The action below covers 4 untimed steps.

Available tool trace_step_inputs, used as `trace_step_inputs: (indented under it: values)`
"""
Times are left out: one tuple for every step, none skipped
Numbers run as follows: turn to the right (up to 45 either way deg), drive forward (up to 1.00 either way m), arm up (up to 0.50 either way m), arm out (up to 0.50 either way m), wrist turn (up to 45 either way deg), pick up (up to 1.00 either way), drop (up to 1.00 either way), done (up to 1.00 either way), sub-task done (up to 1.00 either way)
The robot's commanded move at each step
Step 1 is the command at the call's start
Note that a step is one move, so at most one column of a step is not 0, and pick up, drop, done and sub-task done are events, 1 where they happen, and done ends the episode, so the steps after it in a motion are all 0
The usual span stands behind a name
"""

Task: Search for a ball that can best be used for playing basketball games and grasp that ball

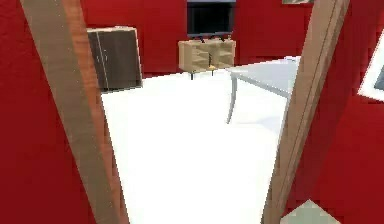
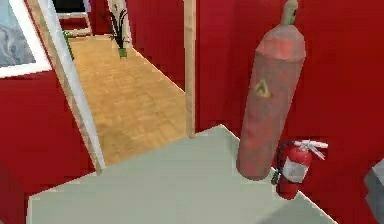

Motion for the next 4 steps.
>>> trace_step_inputs:
  values:
    - [-45.0, 0.00, 0.00, 0.00, 0.0, 0.00, 0.00, 0.00, 0.00]
    - [-45.0, 0.00, 0.00, 0.00, 0.0, 0.00, 0.00, 0.00, 0.00]
    - [-39.0, 0.00, 0.00, 0.00, 0.0, 0.00, 0.00, 0.00, 0.00]
    - [0.0, 0.75, 0.00, 0.00, 0.0, 0.00, 0.00, 0.00, 0.00]
